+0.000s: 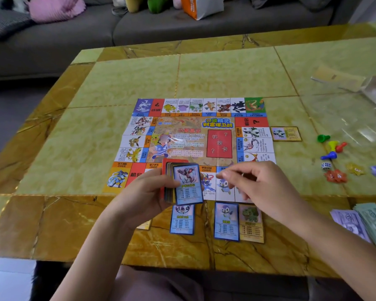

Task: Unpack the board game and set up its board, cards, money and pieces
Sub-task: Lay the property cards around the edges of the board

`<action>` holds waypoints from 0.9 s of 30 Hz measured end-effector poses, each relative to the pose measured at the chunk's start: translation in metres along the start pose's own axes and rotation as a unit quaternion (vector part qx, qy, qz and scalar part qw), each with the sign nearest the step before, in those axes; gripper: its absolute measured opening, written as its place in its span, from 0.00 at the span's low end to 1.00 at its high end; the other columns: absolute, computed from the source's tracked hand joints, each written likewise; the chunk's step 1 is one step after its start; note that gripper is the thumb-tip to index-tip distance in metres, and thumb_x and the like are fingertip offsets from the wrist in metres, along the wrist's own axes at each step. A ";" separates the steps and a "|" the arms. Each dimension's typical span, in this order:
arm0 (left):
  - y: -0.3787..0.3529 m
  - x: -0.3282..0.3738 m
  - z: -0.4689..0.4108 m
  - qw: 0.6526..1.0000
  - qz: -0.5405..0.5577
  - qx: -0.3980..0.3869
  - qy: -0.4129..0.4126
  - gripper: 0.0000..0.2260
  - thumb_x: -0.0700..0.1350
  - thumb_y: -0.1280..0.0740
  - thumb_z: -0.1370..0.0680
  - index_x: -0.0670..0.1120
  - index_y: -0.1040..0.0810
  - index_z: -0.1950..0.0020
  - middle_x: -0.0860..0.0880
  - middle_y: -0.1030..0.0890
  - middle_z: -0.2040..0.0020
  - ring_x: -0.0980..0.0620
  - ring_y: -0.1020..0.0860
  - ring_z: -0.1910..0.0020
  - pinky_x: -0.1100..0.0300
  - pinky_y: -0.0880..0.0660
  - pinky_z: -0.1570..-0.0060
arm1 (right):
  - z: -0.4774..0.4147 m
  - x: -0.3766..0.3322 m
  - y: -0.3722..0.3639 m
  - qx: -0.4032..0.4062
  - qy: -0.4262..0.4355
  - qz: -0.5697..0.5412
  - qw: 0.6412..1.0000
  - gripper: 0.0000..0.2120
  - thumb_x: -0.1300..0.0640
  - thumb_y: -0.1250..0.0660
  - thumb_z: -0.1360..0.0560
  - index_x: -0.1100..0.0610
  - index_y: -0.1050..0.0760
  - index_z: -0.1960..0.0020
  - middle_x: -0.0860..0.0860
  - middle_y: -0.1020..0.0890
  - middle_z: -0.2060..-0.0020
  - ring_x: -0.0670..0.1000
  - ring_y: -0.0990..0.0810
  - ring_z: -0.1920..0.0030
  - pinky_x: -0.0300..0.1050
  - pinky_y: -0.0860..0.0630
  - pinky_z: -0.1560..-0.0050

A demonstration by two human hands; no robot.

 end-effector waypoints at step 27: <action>0.028 0.007 -0.005 0.984 0.081 0.150 -0.044 0.19 0.38 0.38 0.29 0.35 0.25 0.40 0.39 0.18 0.44 0.46 0.16 0.55 0.53 0.20 0.52 | 0.009 0.019 0.003 -0.125 -0.184 -0.126 0.967 0.11 0.57 0.38 0.21 0.61 0.19 0.55 0.52 0.17 0.68 0.49 0.21 0.70 0.41 0.28 0.71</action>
Point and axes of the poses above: each hand's wrist, its own z-axis away from the middle knuckle, its own y-axis out of the back of the hand, x = y × z, the point moved 2 cm from there along -z, towards the middle knuckle
